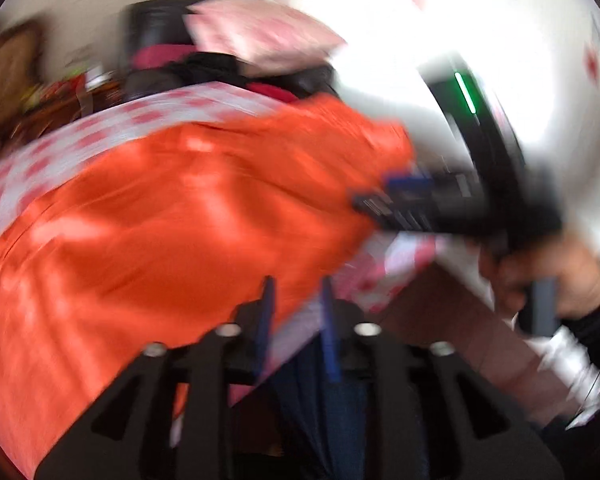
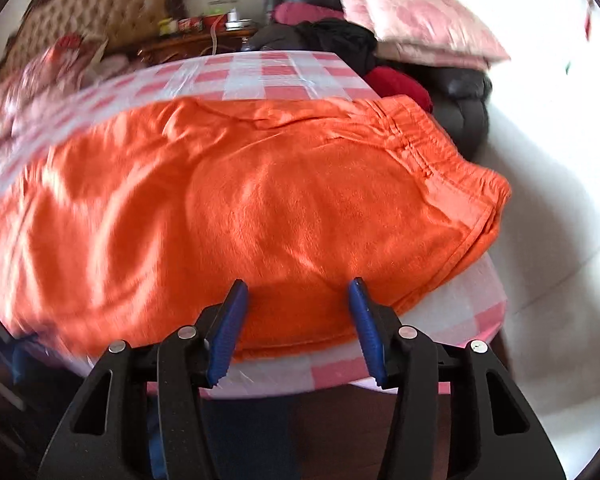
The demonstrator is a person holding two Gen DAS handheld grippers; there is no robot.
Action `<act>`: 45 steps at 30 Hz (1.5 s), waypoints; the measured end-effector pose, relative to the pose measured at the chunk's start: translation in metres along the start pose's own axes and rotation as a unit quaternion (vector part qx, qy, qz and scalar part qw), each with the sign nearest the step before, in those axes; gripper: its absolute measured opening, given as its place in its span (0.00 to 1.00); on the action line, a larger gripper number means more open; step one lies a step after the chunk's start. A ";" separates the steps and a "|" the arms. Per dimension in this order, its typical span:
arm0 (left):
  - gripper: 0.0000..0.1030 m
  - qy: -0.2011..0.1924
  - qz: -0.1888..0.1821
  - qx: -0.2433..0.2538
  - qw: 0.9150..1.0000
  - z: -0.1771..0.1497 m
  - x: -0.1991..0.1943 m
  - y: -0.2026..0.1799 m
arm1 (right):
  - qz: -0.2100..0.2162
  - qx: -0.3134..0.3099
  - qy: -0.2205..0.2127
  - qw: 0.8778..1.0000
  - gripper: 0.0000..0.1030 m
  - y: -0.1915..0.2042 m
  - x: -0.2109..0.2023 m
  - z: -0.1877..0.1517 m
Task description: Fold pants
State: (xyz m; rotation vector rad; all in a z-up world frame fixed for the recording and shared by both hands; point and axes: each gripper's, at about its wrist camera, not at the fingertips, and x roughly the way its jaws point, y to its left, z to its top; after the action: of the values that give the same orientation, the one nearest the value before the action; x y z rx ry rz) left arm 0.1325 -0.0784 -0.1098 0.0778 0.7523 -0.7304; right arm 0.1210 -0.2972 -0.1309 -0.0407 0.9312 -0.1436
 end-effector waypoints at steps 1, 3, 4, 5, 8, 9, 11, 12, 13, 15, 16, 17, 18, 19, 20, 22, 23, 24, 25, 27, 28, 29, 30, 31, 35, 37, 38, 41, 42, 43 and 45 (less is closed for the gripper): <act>0.43 -0.022 0.011 -0.040 0.999 -0.004 -0.020 0.023 | -0.006 -0.004 0.001 1.000 0.51 0.000 -0.002 -0.001; 0.43 -0.064 0.066 -0.111 0.990 -0.016 -0.065 0.076 | -0.016 -0.006 0.010 1.000 0.53 -0.003 -0.005 -0.003; 0.43 -0.075 0.109 -0.140 0.981 -0.025 -0.087 0.104 | -0.029 -0.008 0.014 0.999 0.54 -0.004 -0.010 -0.001; 0.43 -0.085 0.152 -0.165 0.971 -0.034 -0.109 0.130 | -0.038 -0.011 0.009 0.999 0.55 -0.005 -0.015 0.004; 0.43 -0.106 0.254 -0.253 0.928 -0.067 -0.175 0.216 | -0.017 -0.032 -0.019 0.999 0.58 -0.005 -0.027 0.025; 0.43 -0.112 0.281 -0.279 0.911 -0.081 -0.200 0.247 | -0.017 -0.040 -0.025 0.999 0.58 -0.006 -0.024 0.040; 0.47 -0.098 0.288 -0.322 0.896 -0.103 -0.226 0.299 | -0.014 -0.042 -0.029 0.999 0.58 -0.011 -0.013 0.064; 0.47 -0.088 0.283 -0.334 0.895 -0.110 -0.231 0.316 | -0.011 -0.043 -0.029 0.999 0.58 -0.013 -0.005 0.077; 0.47 -0.084 0.269 -0.344 0.896 -0.117 -0.235 0.331 | -0.017 -0.049 -0.023 0.998 0.58 -0.015 0.009 0.093; 0.47 -0.069 0.252 -0.366 0.893 -0.128 -0.236 0.357 | -0.016 -0.055 -0.013 0.998 0.58 -0.021 0.034 0.118; 0.48 -0.066 0.245 -0.370 0.894 -0.129 -0.235 0.366 | -0.016 -0.056 -0.011 0.998 0.58 -0.024 0.041 0.124; 0.49 -0.062 0.227 -0.376 0.896 -0.130 -0.232 0.375 | -0.008 -0.056 -0.008 0.998 0.58 -0.027 0.050 0.134; 0.49 -0.057 0.208 -0.387 0.897 -0.132 -0.228 0.383 | -0.002 -0.054 -0.008 0.998 0.57 -0.032 0.057 0.141; 0.49 -0.055 0.195 -0.392 0.898 -0.132 -0.225 0.388 | -0.001 -0.050 -0.007 0.999 0.57 -0.037 0.065 0.149; 0.48 -0.050 0.174 -0.394 0.901 -0.133 -0.220 0.394 | -0.005 -0.046 -0.001 0.999 0.57 -0.042 0.072 0.155; 0.30 -0.031 0.163 -0.397 0.903 -0.135 -0.209 0.399 | -0.012 -0.043 0.011 0.999 0.58 -0.050 0.083 0.164; 0.31 -0.023 0.168 -0.389 0.906 -0.134 -0.205 0.400 | -0.013 -0.047 0.013 0.999 0.58 -0.052 0.084 0.168; 0.30 -0.020 0.169 -0.383 0.908 -0.134 -0.204 0.400 | -0.011 -0.054 0.013 0.998 0.58 -0.052 0.085 0.171; 0.28 -0.016 0.171 -0.379 0.909 -0.135 -0.203 0.402 | -0.007 -0.067 0.016 0.998 0.58 -0.050 0.085 0.174; 0.25 -0.013 0.171 -0.374 0.911 -0.135 -0.205 0.404 | 0.005 -0.089 0.017 0.996 0.58 -0.043 0.084 0.177; 0.23 -0.012 0.173 -0.372 0.912 -0.135 -0.205 0.406 | 0.014 -0.106 0.018 0.994 0.58 -0.036 0.084 0.177; 0.22 -0.009 0.175 -0.371 0.912 -0.134 -0.205 0.406 | 0.016 -0.124 0.023 0.992 0.57 -0.028 0.087 0.177; 0.20 -0.006 0.181 -0.368 0.912 -0.132 -0.205 0.407 | 0.016 -0.140 0.032 0.989 0.57 -0.021 0.092 0.175; 0.18 -0.003 0.185 -0.364 0.913 -0.131 -0.205 0.406 | 0.016 -0.158 0.046 0.986 0.56 -0.013 0.100 0.172; 0.14 0.004 0.197 -0.358 0.913 -0.126 -0.205 0.405 | 0.000 -0.161 0.059 0.985 0.54 -0.008 0.119 0.158; 0.12 0.005 0.204 -0.353 0.913 -0.120 -0.205 0.406 | -0.011 -0.157 0.039 0.987 0.56 -0.008 0.119 0.156; 0.12 0.005 0.207 -0.351 0.913 -0.117 -0.204 0.408 | -0.027 -0.161 0.025 0.986 0.58 -0.006 0.119 0.154; 0.11 0.005 0.216 -0.339 0.916 -0.099 -0.200 0.410 | -0.041 -0.140 0.010 0.989 0.58 -0.010 0.121 0.155; 0.11 0.006 0.217 -0.335 0.917 -0.093 -0.197 0.412 | -0.046 -0.134 0.007 0.990 0.58 -0.012 0.123 0.156; 0.11 0.008 0.218 -0.330 0.918 -0.086 -0.194 0.413 | -0.057 -0.131 0.002 0.990 0.58 -0.013 0.124 0.157; 0.11 0.010 0.218 -0.323 0.921 -0.071 -0.186 0.420 | -0.072 -0.126 -0.003 0.989 0.58 -0.017 0.128 0.162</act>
State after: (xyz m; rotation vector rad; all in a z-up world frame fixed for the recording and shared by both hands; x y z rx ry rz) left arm 0.2622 0.3677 -0.1201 -0.3393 0.9241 -0.0333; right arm 0.3247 -0.3363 -0.1345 -0.3428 0.9369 -0.1592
